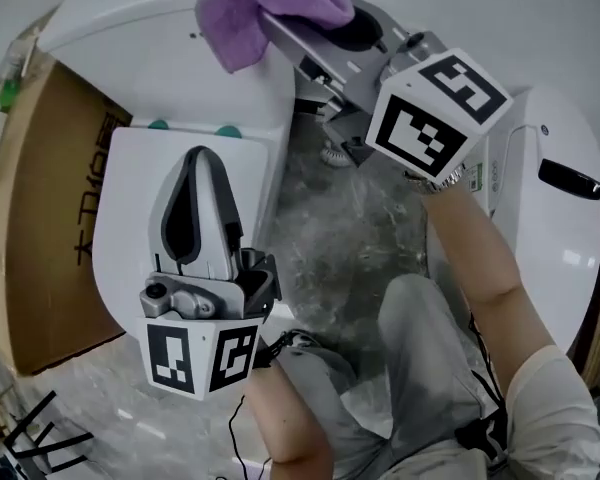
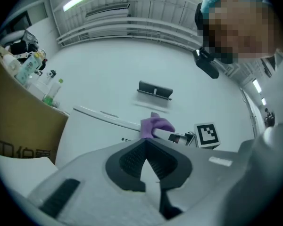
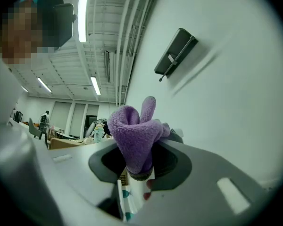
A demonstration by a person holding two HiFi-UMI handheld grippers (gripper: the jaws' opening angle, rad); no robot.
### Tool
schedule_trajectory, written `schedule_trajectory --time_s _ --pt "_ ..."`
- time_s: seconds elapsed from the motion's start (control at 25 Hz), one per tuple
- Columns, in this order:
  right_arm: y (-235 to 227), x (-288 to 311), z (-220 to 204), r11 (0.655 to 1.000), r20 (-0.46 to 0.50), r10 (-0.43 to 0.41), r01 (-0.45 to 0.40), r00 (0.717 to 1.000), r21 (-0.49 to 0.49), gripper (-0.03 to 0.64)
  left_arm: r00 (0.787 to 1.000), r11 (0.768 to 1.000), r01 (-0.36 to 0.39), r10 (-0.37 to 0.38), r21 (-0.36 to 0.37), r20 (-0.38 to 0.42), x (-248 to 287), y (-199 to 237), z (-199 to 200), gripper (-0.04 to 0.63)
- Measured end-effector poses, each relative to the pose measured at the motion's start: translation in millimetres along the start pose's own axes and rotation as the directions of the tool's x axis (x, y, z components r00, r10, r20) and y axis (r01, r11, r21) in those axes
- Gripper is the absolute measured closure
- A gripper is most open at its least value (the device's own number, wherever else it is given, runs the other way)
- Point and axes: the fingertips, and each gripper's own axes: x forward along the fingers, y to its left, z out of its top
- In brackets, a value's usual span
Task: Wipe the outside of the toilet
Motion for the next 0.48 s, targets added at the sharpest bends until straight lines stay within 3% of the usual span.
schedule_trajectory --time_s 0.12,0.2,0.36,0.48 --pt "-0.6 10.8 2.7 1.000 0.020 0.002 -0.001 1.000 -0.021 0.489 0.998 0.999 -0.047 0.047 -0.006 0.037 -12.7 11.2 -0.3 0.591" --pt "-1.7 18.4 0.6 1.000 0.012 0.005 -0.004 1.000 -0.026 0.489 0.998 0.998 -0.050 0.048 0.032 0.037 -13.6 8.0 -0.1 0.591" --pt "-13.0 20.0 -14.9 0.999 -0.028 -0.040 0.039 0.999 -0.034 0.488 1.000 0.989 0.019 -0.018 0.147 -0.006 0.2 -15.9 -2.6 0.591" --pt "-13.5 24.8 -28.4 0.999 -0.054 -0.050 0.050 0.997 -0.008 0.488 0.999 0.991 0.051 -0.052 0.122 0.003 5.4 -16.4 -5.7 0.591"
